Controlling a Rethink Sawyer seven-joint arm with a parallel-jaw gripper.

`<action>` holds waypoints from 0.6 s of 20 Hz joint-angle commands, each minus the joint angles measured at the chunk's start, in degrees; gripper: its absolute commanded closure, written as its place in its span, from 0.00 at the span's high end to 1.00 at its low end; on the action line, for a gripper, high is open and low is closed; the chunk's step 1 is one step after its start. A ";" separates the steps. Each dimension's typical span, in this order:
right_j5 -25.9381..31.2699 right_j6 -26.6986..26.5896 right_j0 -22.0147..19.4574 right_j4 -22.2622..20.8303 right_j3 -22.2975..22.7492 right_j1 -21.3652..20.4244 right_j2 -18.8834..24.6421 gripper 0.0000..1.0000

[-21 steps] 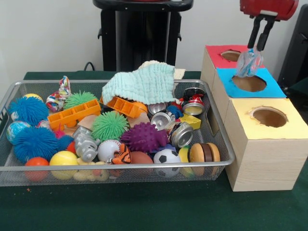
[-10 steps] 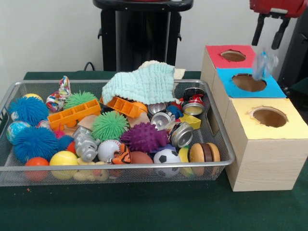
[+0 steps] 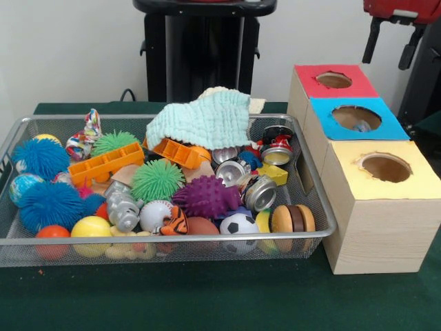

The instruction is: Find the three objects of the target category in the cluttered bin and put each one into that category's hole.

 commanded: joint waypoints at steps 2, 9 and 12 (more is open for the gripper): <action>5.64 15.17 -0.07 2.18 -0.90 2.64 -0.90 1.00; 5.95 10.26 -2.57 0.02 -0.17 0.11 -2.26 1.00; 5.80 6.29 -5.17 -1.04 1.79 -3.02 -2.43 1.00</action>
